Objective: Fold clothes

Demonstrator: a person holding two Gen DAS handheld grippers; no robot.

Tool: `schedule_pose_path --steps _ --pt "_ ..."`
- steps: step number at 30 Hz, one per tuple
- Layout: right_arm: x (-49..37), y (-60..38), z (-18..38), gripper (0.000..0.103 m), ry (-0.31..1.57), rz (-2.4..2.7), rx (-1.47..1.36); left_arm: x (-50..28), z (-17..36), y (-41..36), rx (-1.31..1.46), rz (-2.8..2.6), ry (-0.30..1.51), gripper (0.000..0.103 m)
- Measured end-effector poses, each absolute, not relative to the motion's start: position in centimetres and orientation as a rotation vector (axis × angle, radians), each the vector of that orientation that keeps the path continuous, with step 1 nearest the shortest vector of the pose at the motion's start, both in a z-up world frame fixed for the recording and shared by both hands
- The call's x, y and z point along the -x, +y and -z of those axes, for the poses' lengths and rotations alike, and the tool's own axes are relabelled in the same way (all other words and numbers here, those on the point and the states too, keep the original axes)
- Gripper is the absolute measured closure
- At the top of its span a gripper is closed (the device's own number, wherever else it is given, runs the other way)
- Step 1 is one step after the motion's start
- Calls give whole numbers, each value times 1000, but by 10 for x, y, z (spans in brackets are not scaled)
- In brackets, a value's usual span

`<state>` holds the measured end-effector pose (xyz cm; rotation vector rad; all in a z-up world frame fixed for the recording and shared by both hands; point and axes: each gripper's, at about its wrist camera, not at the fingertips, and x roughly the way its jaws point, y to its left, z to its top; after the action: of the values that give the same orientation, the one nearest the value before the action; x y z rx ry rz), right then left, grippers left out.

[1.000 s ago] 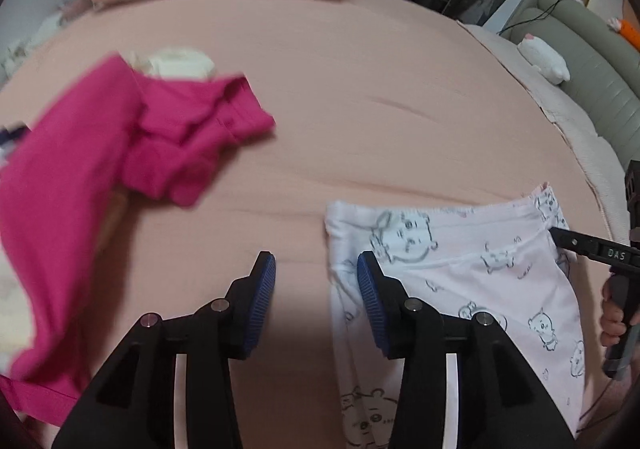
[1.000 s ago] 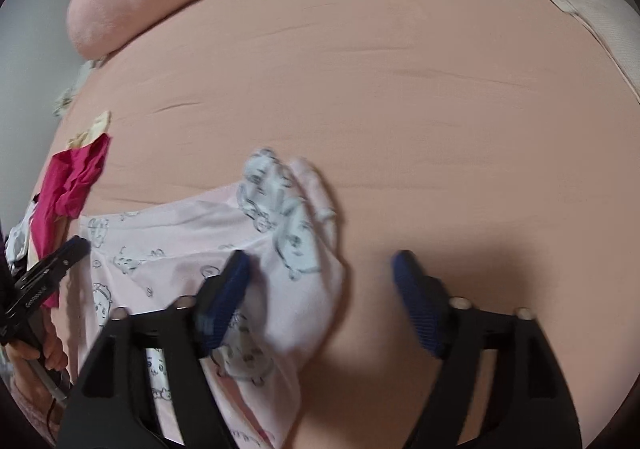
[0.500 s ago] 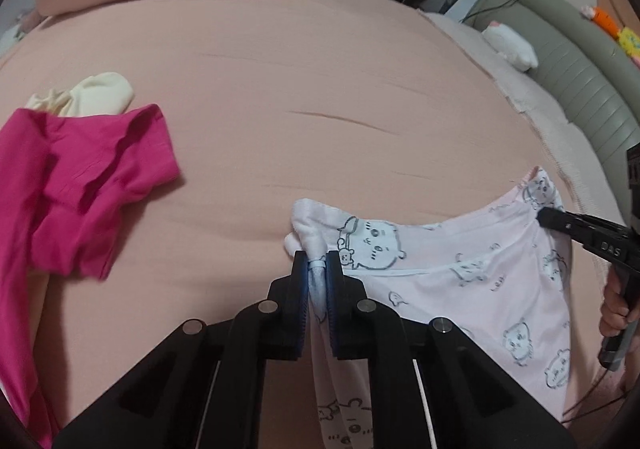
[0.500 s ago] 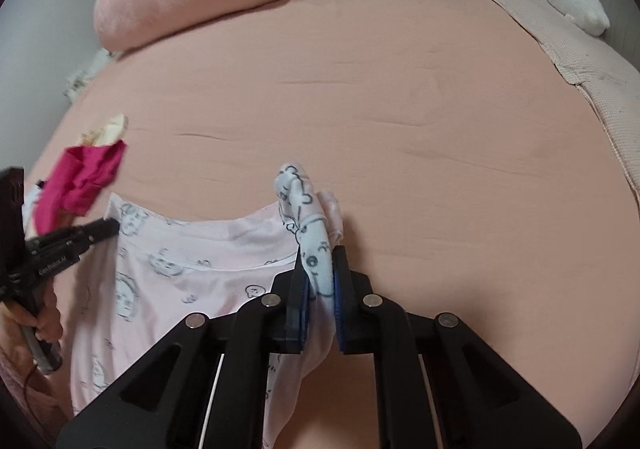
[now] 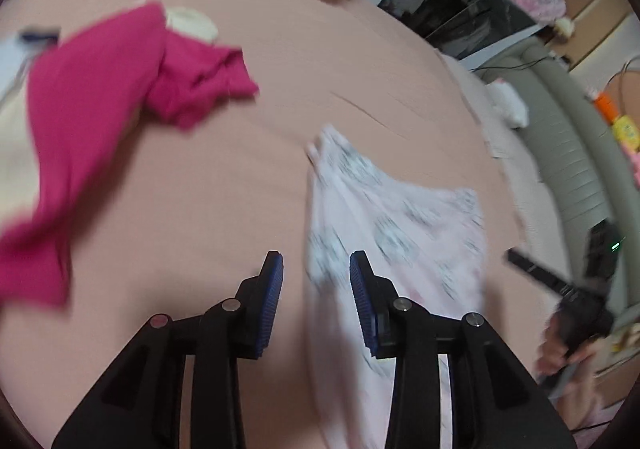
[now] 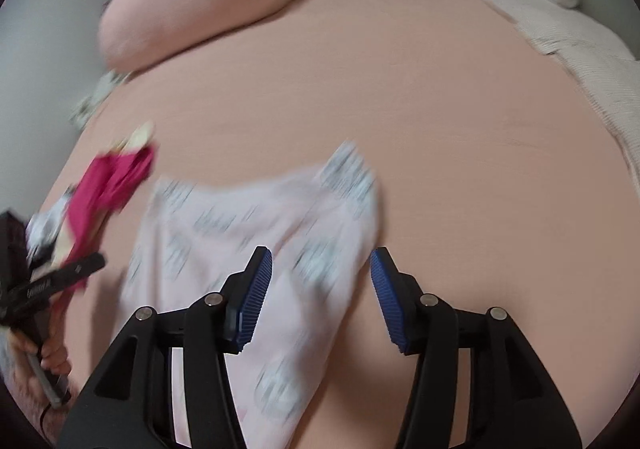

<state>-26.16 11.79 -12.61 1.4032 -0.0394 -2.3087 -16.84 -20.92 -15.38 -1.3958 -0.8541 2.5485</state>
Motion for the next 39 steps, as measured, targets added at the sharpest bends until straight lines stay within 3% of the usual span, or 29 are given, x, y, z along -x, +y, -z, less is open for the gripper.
schedule_pose_path --steps 5,9,10,11,12,15,17,21,25,31,39 --pt "214 83 153 50 22 2211 -1468 148 175 -179 1452 -2451 -878 66" --pt "185 92 165 50 16 2201 -1517 142 179 -151 1476 -2430 -799 69" --pt "181 83 170 50 12 2194 -1525 139 182 -144 1498 -2461 -736 74" --pt "178 77 176 50 57 2200 -1527 136 186 -138 1532 -2483 -690 92" --pt "174 73 181 50 144 2215 -1522 135 192 -136 1564 -2493 -678 96" --pt "161 64 191 48 380 2259 -1461 130 187 -144 1551 -2508 -753 96" --pt "157 68 185 48 405 2285 -1468 116 182 -150 1597 -2603 -698 96" --pt "151 98 175 48 275 2323 -1520 89 182 -166 1568 -2616 -837 96" --pt "130 103 158 48 146 2317 -1461 77 154 -138 1353 -2619 -783 95" --pt "105 74 183 48 297 2241 -1524 71 182 -80 1591 -2512 -639 95" --pt "84 106 187 43 249 2274 -1507 34 187 -94 1630 -2535 -792 95"
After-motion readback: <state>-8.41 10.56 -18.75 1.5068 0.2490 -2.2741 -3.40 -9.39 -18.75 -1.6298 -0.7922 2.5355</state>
